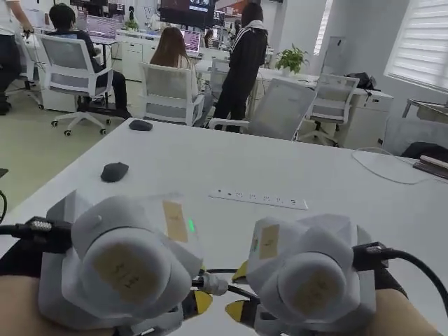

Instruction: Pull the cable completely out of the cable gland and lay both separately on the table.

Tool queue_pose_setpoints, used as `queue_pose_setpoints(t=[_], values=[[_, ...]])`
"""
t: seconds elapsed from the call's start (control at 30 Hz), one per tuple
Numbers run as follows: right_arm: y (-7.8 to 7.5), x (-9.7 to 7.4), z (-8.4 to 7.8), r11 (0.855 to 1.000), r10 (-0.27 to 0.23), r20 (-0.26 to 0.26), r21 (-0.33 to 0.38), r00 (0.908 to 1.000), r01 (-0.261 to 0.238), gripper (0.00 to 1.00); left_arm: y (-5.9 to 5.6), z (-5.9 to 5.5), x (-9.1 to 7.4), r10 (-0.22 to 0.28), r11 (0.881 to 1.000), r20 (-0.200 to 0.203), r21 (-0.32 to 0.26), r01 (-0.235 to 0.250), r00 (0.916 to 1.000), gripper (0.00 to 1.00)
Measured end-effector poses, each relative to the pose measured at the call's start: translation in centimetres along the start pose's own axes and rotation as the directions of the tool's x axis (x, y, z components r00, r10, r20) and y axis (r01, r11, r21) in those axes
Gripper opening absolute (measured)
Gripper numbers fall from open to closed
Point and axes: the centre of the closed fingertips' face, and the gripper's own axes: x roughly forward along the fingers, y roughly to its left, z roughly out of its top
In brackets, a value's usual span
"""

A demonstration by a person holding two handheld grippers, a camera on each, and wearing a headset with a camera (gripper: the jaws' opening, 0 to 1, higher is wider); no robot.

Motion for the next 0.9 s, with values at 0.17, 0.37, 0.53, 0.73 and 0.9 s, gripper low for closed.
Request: queue_pose_setpoints(t=[0.17, 0.37, 0.53, 0.73, 0.9], values=[[-0.4, -0.2, -0.9, 1.000, -0.012, -0.021, -0.012, 0.9997, 0.012, 0.03, 0.4, -0.3, -0.4, 0.011, 1.000, -0.001, -0.010, -0.011, 0.9999, 0.16], [-1.0, -0.8, -3.1, 0.999, -0.030, -0.062, 0.016, 0.9976, 0.031, 0.03, 1.0, -0.5, -0.6, 0.026, 0.999, -0.004, -0.025, -0.026, 0.9997, 0.16], [-1.4, -1.4, -4.8, 0.998, -0.048, -0.085, 0.043, 0.9952, 0.052, 0.03, 1.2, -0.9, -0.7, 0.028, 0.999, -0.016, -0.027, -0.029, 0.9995, 0.16], [-2.0, -2.2, -6.8, 0.995, -0.065, -0.117, 0.068, 0.9910, 0.073, 0.03, 1.6, -1.1, -0.8, 0.041, 0.999, -0.020, -0.034, -0.041, 0.9990, 0.16], [-2.2, -2.9, -8.3, 0.993, -0.076, -0.141, 0.080, 0.9871, 0.088, 0.03, 1.7, -1.3, -0.9, 0.047, 0.998, -0.026, -0.036, -0.048, 0.9986, 0.16]])
